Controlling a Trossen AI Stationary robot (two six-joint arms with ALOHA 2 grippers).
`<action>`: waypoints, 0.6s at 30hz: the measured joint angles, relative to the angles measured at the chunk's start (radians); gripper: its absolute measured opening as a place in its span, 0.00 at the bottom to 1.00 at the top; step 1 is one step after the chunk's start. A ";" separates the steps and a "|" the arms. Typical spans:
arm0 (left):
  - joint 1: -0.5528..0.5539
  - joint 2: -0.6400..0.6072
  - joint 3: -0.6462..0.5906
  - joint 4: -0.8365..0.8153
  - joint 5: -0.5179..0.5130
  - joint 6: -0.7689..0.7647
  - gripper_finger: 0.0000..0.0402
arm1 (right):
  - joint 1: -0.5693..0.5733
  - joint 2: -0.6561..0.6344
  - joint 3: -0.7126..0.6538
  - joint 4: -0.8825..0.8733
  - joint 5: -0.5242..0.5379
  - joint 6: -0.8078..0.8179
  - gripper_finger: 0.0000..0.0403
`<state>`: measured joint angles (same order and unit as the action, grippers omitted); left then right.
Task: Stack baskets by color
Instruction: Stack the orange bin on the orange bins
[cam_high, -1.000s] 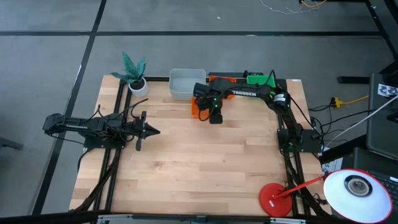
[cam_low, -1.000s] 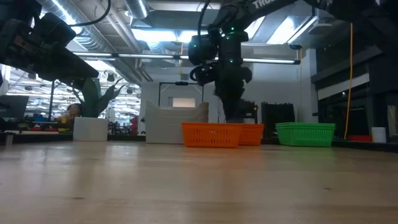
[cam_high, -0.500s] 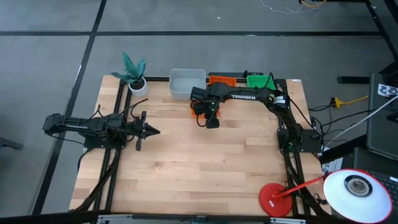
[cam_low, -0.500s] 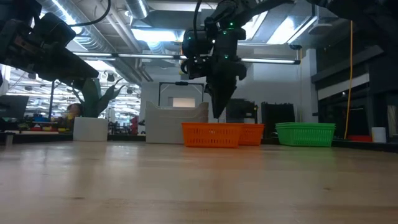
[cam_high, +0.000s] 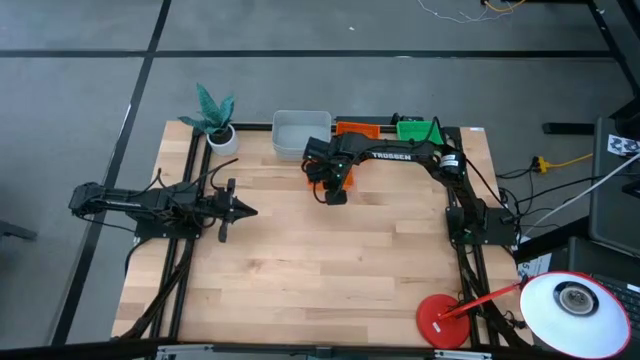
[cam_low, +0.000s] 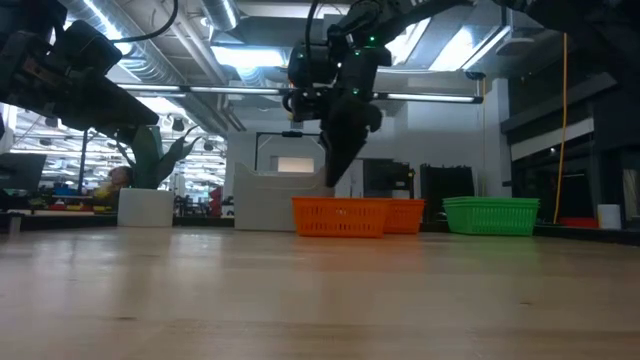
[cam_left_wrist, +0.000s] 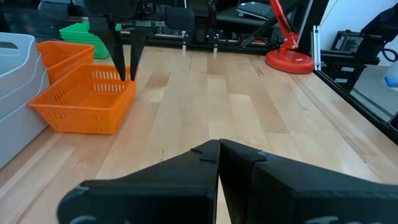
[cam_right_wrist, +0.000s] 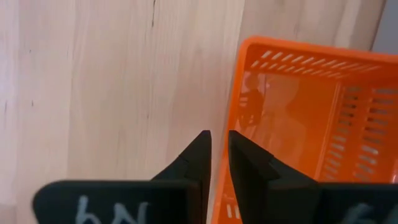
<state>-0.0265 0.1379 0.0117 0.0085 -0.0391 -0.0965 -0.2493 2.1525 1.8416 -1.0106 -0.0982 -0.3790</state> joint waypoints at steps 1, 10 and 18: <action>0.000 0.000 0.000 0.000 0.000 0.000 0.00 | 0.000 0.000 0.000 0.005 0.000 0.000 0.14; 0.000 0.000 0.000 0.000 0.000 0.000 0.00 | -0.002 0.000 0.000 0.020 0.000 0.001 0.14; 0.000 0.000 0.000 0.000 0.000 0.000 0.00 | -0.002 0.000 0.000 0.037 0.000 0.000 0.14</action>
<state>-0.0265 0.1377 0.0118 0.0084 -0.0391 -0.0963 -0.2512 2.1529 1.8416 -0.9737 -0.0978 -0.3786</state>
